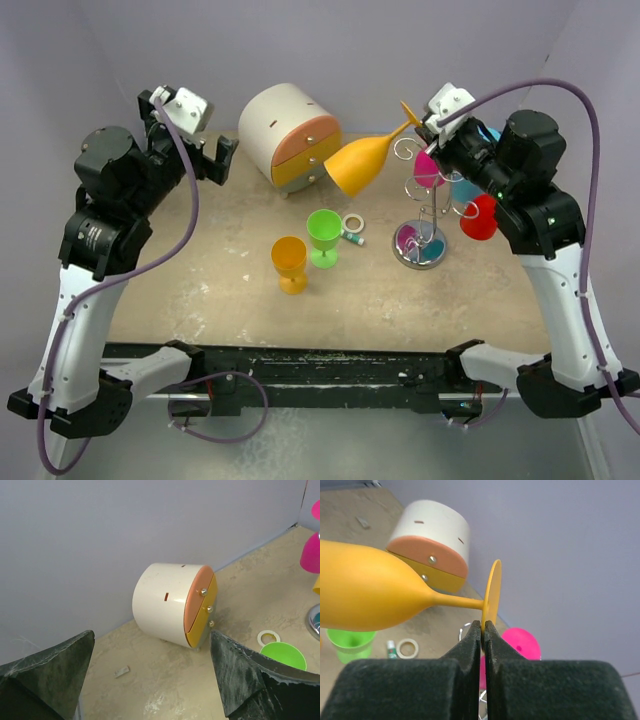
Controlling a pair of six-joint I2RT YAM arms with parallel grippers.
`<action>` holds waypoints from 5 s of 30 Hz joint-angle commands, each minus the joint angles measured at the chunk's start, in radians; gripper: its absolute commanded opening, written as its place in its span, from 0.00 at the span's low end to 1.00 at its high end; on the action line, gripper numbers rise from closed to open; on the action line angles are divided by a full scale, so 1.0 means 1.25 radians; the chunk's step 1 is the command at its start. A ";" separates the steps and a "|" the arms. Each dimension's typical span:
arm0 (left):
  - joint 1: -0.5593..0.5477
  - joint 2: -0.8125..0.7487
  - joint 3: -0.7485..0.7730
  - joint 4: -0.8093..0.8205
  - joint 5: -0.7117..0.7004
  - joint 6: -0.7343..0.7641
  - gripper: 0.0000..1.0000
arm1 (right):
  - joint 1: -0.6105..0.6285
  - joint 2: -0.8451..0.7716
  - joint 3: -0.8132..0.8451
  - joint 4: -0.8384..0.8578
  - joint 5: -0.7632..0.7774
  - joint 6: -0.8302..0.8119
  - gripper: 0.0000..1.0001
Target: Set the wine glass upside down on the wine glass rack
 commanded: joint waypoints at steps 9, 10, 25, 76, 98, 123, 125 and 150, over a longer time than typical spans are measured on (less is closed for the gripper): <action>0.027 -0.004 -0.031 0.034 0.005 -0.012 0.99 | 0.041 0.004 -0.071 0.002 0.214 -0.166 0.00; 0.031 -0.004 -0.031 0.035 0.012 -0.018 0.99 | 0.049 0.005 -0.080 0.002 0.225 -0.169 0.00; 0.046 -0.006 -0.040 0.041 0.038 -0.028 0.99 | 0.092 -0.014 -0.209 0.050 0.445 -0.283 0.00; 0.046 0.010 -0.035 0.033 0.050 -0.020 0.99 | 0.136 0.075 -0.218 0.180 0.437 -0.417 0.00; 0.046 0.003 -0.066 0.039 0.055 -0.007 0.99 | 0.177 0.033 -0.253 0.133 0.449 -0.463 0.00; 0.046 0.003 -0.071 0.039 0.067 -0.001 0.99 | 0.178 0.030 -0.279 0.084 0.515 -0.458 0.08; 0.046 0.004 -0.072 0.040 0.068 0.000 0.99 | 0.178 0.030 -0.276 0.077 0.521 -0.457 0.11; 0.045 -0.006 -0.122 0.058 0.053 0.020 0.99 | 0.178 -0.017 -0.280 0.028 0.591 -0.453 0.33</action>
